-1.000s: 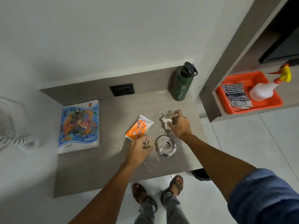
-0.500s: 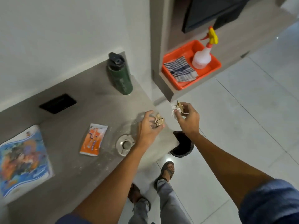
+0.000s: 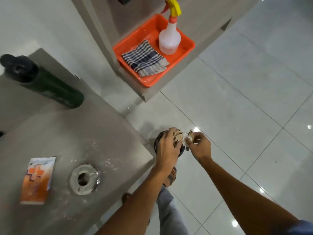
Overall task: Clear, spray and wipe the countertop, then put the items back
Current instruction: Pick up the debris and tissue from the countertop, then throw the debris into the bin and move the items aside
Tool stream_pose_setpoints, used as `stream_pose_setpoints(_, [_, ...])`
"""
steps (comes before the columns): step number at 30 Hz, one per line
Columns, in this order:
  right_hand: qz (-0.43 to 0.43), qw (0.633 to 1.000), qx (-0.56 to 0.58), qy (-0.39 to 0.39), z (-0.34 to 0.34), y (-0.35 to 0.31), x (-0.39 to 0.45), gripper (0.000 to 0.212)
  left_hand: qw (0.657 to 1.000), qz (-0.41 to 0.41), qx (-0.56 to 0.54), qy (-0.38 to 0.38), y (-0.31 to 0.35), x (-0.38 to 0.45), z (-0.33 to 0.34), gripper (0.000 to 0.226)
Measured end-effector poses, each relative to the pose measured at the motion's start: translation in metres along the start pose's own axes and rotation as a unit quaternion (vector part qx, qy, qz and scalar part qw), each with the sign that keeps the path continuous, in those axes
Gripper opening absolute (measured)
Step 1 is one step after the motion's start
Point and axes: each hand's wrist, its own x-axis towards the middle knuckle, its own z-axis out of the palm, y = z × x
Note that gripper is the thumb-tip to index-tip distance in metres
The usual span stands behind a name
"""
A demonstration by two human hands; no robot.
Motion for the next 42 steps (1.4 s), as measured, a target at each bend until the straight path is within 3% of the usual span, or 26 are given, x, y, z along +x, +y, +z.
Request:
stream_pose_setpoints(6, [0.064,0.997,0.031,-0.014,0.050,0.060,0.034,0.036,0.994,-0.103,0.006,0.016,-0.052,0.018,0.051,0.049])
stream_pose_setpoints(11, [0.055,0.998,0.037,-0.015,0.087,0.093,0.055,0.029,0.987,-0.155,-0.002,0.042,-0.103,0.054,0.083,0.052])
stream_pose_setpoints(18, [0.116,0.991,0.057,-0.016,0.112,0.130,0.066,0.055,0.980,-0.190,0.061,-0.009,-0.164,0.047,0.110,0.093])
stream_pose_setpoints(25, [0.075,0.995,-0.014,-0.064,0.101,0.107,0.035,0.050,0.978,-0.166,0.117,-0.050,-0.149,0.001,0.091,0.081])
stream_pose_setpoints(31, [-0.006,0.996,-0.048,-0.069,0.071,0.039,0.002,0.052,0.985,-0.079,0.136,-0.065,-0.096,-0.030,0.050,0.078])
stream_pose_setpoints(38, [-0.061,0.997,-0.010,-0.053,0.039,-0.044,-0.036,0.051,0.996,0.017,0.088,-0.029,-0.025,-0.064,-0.010,0.060])
stream_pose_setpoints(42, [-0.080,0.996,0.016,-0.031,0.037,-0.087,-0.059,0.049,0.988,0.064,0.103,0.092,0.000,-0.081,-0.045,0.043])
